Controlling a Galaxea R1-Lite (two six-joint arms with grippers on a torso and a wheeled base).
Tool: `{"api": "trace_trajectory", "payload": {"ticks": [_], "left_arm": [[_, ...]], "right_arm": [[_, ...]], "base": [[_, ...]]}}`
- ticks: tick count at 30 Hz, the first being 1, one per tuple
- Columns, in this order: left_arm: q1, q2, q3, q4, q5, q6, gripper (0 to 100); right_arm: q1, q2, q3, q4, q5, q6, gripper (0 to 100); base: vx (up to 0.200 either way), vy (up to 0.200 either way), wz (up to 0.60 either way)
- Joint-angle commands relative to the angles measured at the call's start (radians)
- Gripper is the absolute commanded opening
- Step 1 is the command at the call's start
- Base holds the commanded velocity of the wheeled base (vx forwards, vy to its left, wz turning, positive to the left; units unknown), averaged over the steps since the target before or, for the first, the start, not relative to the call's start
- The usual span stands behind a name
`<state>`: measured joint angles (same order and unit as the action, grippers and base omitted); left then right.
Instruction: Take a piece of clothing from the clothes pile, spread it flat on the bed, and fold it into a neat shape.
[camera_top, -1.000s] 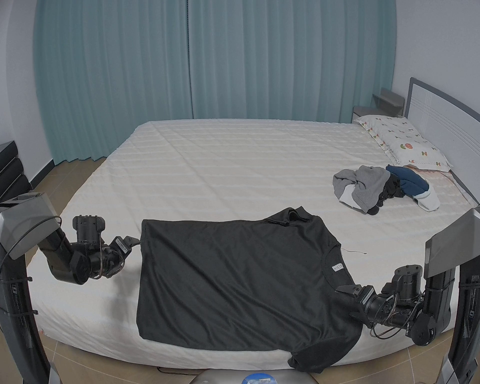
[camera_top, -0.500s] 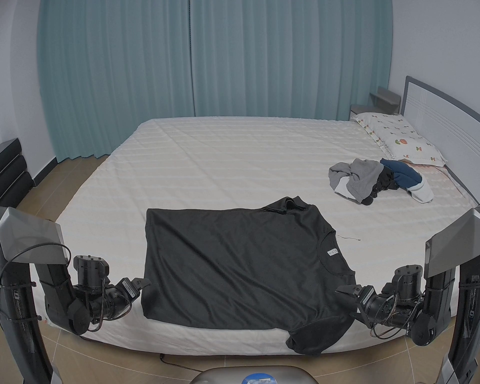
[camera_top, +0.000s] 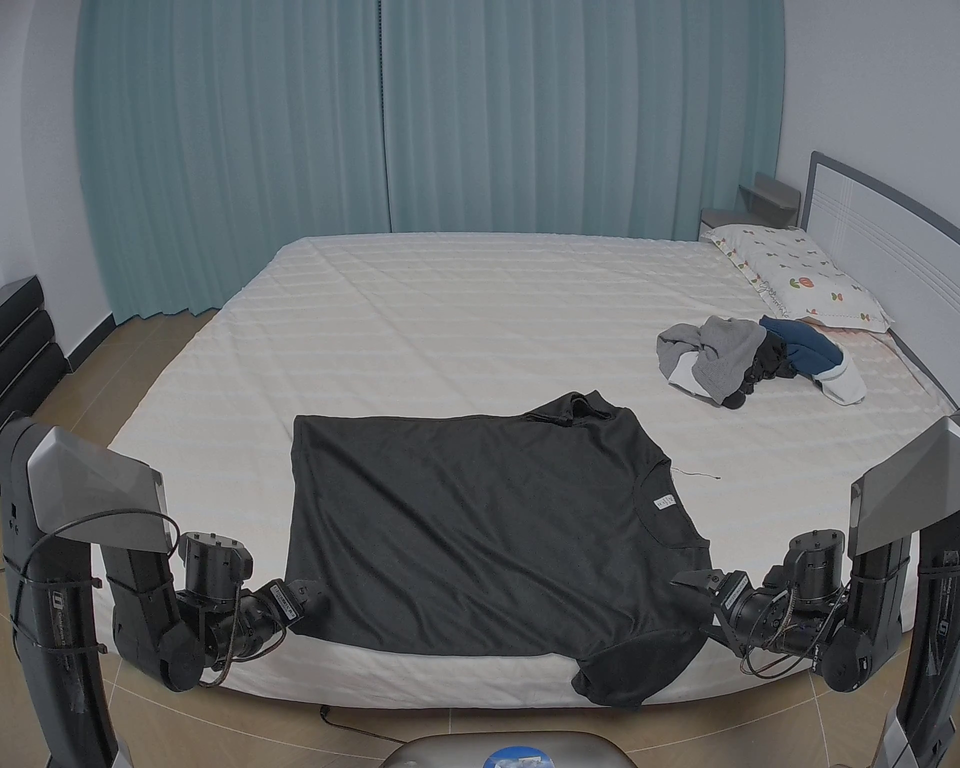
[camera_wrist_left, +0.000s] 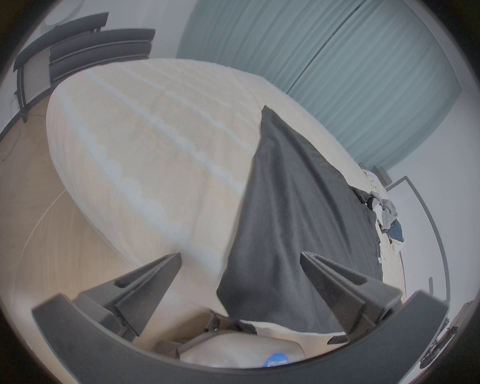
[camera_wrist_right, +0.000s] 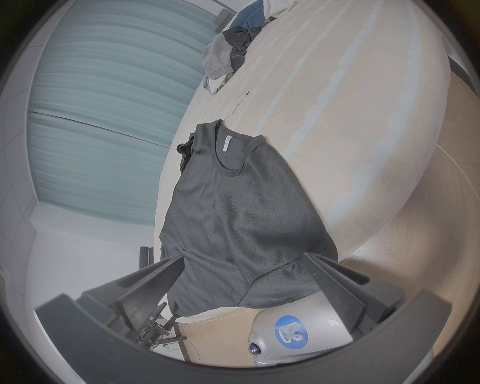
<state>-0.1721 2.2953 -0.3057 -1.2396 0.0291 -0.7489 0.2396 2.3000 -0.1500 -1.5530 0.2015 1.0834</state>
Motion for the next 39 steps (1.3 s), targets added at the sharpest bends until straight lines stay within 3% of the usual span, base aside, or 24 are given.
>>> {"api": "trace_trajectory", "payload": {"ticks": [1, 3, 4, 13, 19, 31, 39], "left_arm": [[-0.026, 0.065, 0.004, -0.064, 0.021, 0.013, 100], [-0.026, 0.076, 0.01, -0.101, 0.021, 0.011, 100], [-0.026, 0.078, 0.011, -0.107, 0.023, 0.011, 0], [-0.02, 0.065, 0.076, -0.133, 0.028, 0.014, 0], [-0.007, 0.052, 0.157, -0.162, 0.037, 0.071, 0], [0.019, 0.058, 0.192, -0.175, 0.075, 0.123, 0], [0.04, 0.056, 0.215, -0.175, 0.072, 0.158, 0]], "right_arm": [[0.001, -0.001, 0.0, -0.012, 0.001, 0.0, 100], [0.0, 0.001, 0.0, -0.012, -0.001, -0.002, 100], [0.001, 0.001, 0.0, -0.012, 0.001, -0.002, 100], [0.0, -0.001, -0.002, -0.012, -0.001, 0.0, 100], [0.0, -0.001, -0.002, -0.012, -0.001, -0.002, 100], [-0.003, -0.033, 0.01, -0.012, -0.02, -0.023, 100], [-0.019, -0.03, 0.01, -0.012, -0.077, -0.163, 100]], "base": [[0.0, 0.0, 0.0], [0.0, 0.0, 0.0], [0.0, 0.0, 0.0], [0.0, 0.0, 0.0], [0.0, 0.0, 0.0], [0.0, 0.0, 0.0], [0.0, 0.0, 0.0]]}}
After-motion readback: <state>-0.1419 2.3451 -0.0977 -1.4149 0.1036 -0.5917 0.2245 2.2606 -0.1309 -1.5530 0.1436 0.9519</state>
